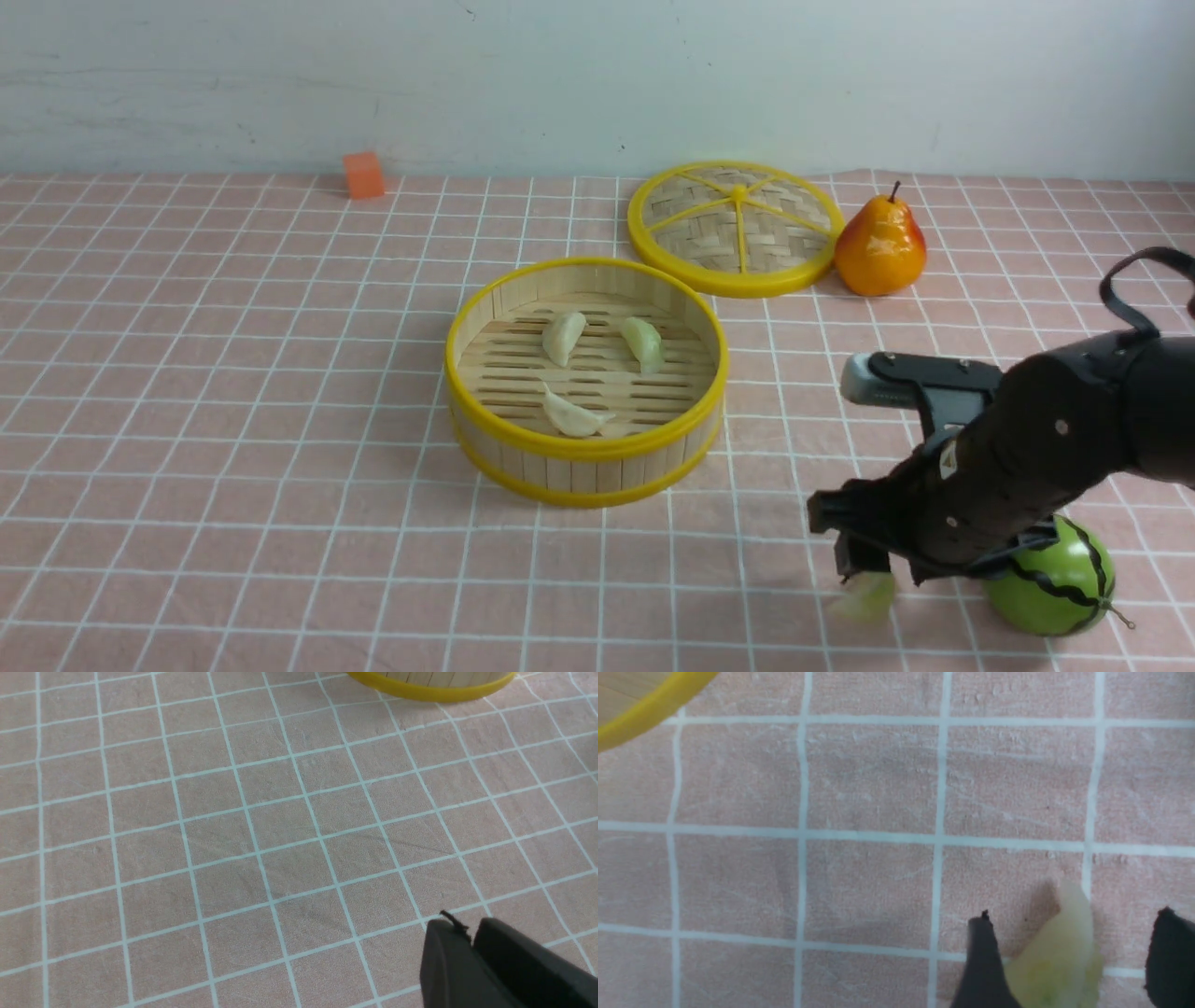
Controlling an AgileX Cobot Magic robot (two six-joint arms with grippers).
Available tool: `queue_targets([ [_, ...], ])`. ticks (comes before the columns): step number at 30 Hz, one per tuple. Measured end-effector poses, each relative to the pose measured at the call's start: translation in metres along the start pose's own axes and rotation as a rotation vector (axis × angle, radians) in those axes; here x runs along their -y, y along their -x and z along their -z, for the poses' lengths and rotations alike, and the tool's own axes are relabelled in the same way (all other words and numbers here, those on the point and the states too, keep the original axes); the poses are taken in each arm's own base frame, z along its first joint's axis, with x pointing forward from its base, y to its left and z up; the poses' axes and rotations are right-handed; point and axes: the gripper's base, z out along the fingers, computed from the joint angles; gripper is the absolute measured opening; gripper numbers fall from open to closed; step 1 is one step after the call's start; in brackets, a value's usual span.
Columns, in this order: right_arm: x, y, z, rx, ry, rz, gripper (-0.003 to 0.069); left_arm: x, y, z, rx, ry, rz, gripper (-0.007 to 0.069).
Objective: Put the dumplings into the steamer on the table with the pink tablecloth.
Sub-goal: 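Reach for and grasp a dumpling lying on the table beside the steamer, then place the dumpling in the bamboo steamer basket with the right gripper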
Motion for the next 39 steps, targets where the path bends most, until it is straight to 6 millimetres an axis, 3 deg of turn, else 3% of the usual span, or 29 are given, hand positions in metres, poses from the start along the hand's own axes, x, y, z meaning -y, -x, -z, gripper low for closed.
queue_targets([
  [3, 0.001, -0.001, -0.004, -0.017, -0.006, 0.026, 0.0344, 0.0, 0.0, 0.0, 0.0, 0.0, 0.0, 0.0079],
  [4, 0.001, -0.003, -0.004, -0.036, -0.011, 0.054, 0.0266, 0.0, 0.0, 0.0, 0.0, 0.0, 0.0, 0.0081],
  [6, 0.002, -0.005, -0.004, -0.056, -0.015, 0.099, 0.0192, 0.0, 0.0, 0.0, 0.0, 0.0, 0.0, 0.0084],
  [14, -0.003, -0.001, 0.01, -0.109, -0.011, 0.234, 0.0192, 0.0, 0.0, 0.0, 0.0, 0.0, 0.0, 0.0091],
  [21, -0.031, 0.036, 0.052, -0.015, 0.096, 0.319, 0.019, 0.0, -0.002, -0.004, 0.014, -0.002, -0.01, 0.0092],
  [24, -0.059, 0.07, 0.08, 0.095, 0.224, 0.379, 0.0188, 0.0, -0.005, -0.007, 0.023, -0.004, -0.018, 0.0092],
  [27, -0.082, 0.099, 0.087, 0.167, 0.326, 0.418, 0.0188, 0.0, -0.005, -0.008, 0.027, -0.003, -0.023, 0.0092],
  [30, -0.102, 0.127, 0.067, 0.207, 0.39, 0.486, 0.0188, 0.0, -0.005, -0.008, 0.032, -0.002, -0.027, 0.0094],
  [32, -0.111, 0.142, 0.041, 0.211, 0.41, 0.53, 0.0188, 0.0, -0.005, -0.008, 0.033, -0.003, -0.027, 0.0099],
  [33, -0.112, 0.144, 0.038, 0.211, 0.411, 0.533, 0.0188, 0.0, -0.005, -0.008, 0.033, -0.003, -0.027, 0.0099],
  [34, -0.116, 0.15, 0.018, 0.201, 0.418, 0.548, 0.0188, 0.0, -0.005, -0.008, 0.032, -0.002, -0.027, 0.0102],
  [36, -0.118, 0.153, 0.003, 0.188, 0.42, 0.558, 0.0188, 0.0, -0.006, -0.008, 0.031, -0.002, -0.028, 0.0102],
  [37, -0.118, 0.155, -0.016, 0.164, 0.418, 0.565, 0.0188, 0.0, -0.006, -0.008, 0.03, -0.002, -0.028, 0.0102],
  [39, -0.118, 0.156, -0.028, 0.142, 0.417, 0.566, 0.0196, 0.0, -0.006, -0.008, 0.03, -0.001, -0.028, 0.0102],
])
